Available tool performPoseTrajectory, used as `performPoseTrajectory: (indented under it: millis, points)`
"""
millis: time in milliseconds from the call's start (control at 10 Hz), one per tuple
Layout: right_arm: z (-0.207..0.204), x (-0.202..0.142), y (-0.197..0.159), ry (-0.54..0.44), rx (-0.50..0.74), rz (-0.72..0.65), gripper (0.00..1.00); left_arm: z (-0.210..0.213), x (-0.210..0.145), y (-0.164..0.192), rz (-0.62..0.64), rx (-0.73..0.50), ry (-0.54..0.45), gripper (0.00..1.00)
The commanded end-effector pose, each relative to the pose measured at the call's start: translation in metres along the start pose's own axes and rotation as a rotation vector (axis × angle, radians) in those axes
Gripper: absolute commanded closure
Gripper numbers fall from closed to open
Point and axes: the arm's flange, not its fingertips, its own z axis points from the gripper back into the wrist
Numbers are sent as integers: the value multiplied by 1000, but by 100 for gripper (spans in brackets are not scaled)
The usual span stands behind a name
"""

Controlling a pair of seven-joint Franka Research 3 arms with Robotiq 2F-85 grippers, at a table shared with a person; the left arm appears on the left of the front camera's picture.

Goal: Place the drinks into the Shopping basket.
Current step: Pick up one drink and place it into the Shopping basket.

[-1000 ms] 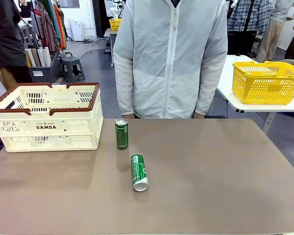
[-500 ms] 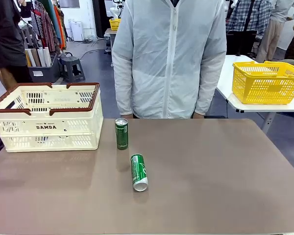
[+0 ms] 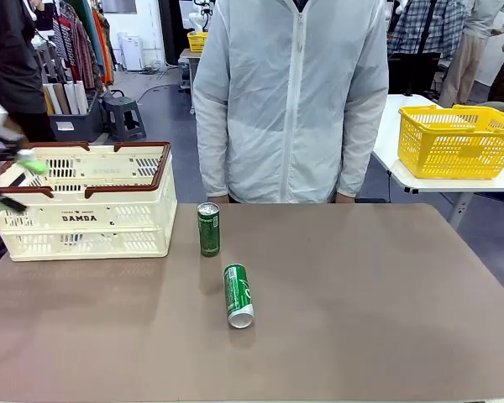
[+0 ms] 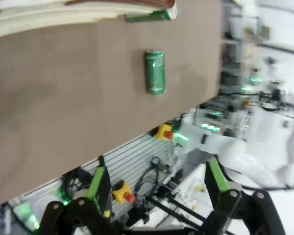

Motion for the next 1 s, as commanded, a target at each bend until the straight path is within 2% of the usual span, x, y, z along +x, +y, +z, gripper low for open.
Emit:
performPoseTrajectory:
  millis: [0,100,200,400,600,700,800,900]
  points:
    - [6,-1,5,12,-4,-16,0,-78,19,-77,25,308,129,0]
    - [6,-1,5,12,-4,-16,0,-121,26,-110,10,412,124,0]
    - [6,-1,5,12,-4,-16,0,-166,30,-139,42,520,62,0]
    - [6,-1,5,12,-4,-16,0,-251,20,-189,59,697,4,0]
    - [6,-1,5,12,-4,-16,0,-326,12,-225,-26,834,-6,0]
    - [6,-1,5,12,-4,-16,0,-349,16,-232,-27,855,-19,0]
    - [6,-1,5,12,-4,-16,0,-355,19,-235,-16,827,-71,0]
    - [6,-1,5,12,-4,-16,0,-342,-8,-218,-42,807,-13,0]
